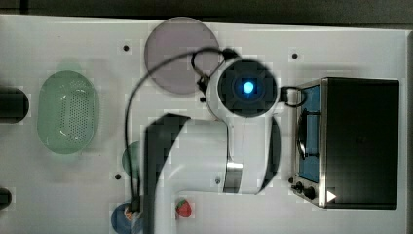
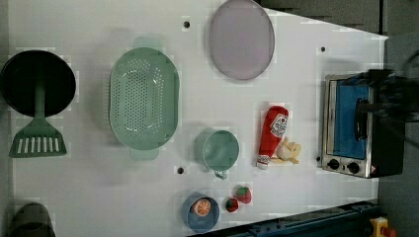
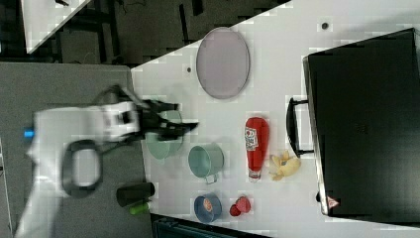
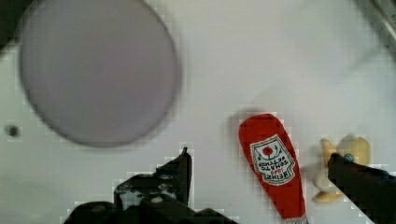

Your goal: Pick ketchup from plate and place it on table.

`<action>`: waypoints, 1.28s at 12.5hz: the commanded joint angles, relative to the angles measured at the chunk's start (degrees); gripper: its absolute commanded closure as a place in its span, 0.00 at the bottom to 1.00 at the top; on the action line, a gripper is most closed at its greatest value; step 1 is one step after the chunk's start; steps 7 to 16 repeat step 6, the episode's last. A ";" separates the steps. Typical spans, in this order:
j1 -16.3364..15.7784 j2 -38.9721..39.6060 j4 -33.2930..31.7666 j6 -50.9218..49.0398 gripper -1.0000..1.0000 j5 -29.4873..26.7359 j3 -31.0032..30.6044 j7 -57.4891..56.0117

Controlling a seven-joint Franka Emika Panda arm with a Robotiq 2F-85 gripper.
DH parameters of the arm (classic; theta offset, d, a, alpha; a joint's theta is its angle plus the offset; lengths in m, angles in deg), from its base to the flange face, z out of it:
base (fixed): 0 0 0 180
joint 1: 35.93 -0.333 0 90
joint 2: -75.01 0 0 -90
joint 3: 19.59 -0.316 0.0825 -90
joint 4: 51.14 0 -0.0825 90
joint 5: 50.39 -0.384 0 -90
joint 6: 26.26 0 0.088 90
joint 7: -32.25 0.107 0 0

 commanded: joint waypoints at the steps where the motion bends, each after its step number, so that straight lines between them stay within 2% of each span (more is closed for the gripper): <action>1: -0.15 -0.45 8.92 -12.44 0.00 -0.24 -0.29 7.99; 4: -0.15 -0.46 14.77 -21.56 0.00 -0.13 -0.10 7.99; 16: -0.15 -0.45 15.11 -21.39 0.00 -0.08 0.14 7.99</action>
